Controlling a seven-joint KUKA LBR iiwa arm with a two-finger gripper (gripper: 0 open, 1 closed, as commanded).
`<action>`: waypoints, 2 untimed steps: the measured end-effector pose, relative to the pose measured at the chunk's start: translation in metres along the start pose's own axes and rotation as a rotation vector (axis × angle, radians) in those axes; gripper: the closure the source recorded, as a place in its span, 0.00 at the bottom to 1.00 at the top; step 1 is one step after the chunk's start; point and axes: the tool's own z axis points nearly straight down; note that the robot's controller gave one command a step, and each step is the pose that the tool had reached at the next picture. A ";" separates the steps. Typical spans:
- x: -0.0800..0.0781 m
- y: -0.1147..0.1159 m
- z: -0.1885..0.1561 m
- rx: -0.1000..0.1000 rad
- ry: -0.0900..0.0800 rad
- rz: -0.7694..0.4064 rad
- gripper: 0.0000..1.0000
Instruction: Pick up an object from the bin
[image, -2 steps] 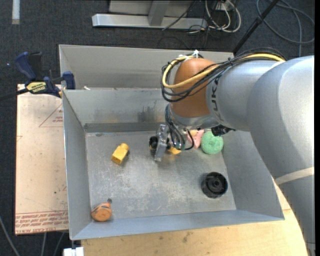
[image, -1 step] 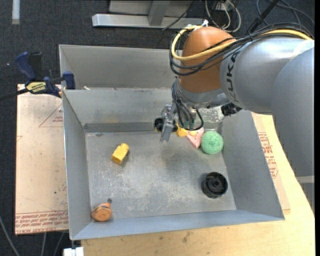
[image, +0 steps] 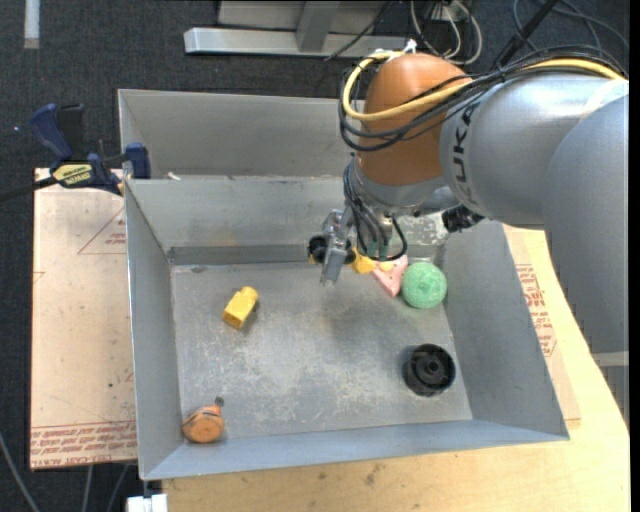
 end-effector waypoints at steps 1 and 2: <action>0.007 0.028 0.054 -0.001 -0.005 0.009 1.00; 0.022 0.003 -0.015 0.001 0.000 -0.045 1.00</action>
Offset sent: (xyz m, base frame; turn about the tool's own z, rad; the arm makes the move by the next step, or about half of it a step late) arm -0.0214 0.0077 0.0146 -0.0462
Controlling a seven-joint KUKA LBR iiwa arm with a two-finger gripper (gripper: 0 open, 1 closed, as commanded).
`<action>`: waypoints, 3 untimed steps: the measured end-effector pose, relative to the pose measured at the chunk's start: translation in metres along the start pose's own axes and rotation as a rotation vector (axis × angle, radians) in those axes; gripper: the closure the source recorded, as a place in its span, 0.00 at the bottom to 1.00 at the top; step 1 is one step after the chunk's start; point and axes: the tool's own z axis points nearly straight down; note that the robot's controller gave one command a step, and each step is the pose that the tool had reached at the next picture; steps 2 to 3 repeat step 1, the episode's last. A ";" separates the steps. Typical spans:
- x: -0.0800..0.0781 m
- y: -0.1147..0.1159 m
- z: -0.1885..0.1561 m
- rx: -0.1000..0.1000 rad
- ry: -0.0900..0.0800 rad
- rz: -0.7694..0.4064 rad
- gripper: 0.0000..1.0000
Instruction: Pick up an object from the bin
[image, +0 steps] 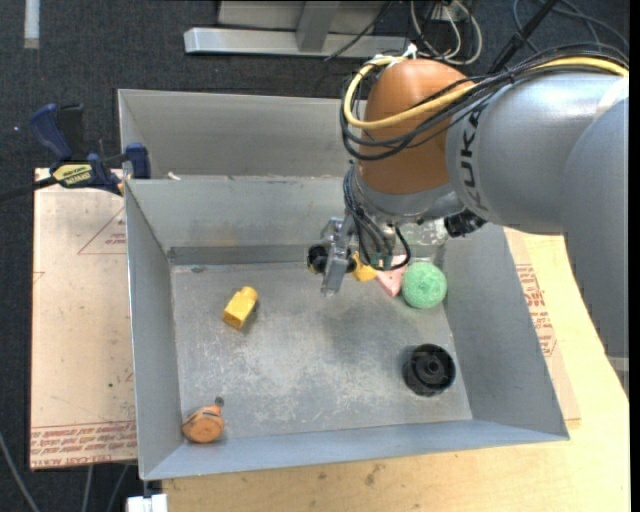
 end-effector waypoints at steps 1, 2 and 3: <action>0.000 0.000 0.000 0.000 0.000 0.000 1.00; 0.000 0.000 0.000 0.000 0.000 0.000 1.00; 0.000 0.000 0.000 0.000 0.000 0.000 1.00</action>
Offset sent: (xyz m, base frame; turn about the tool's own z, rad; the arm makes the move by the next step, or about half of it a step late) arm -0.0077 0.0093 0.0563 -0.0006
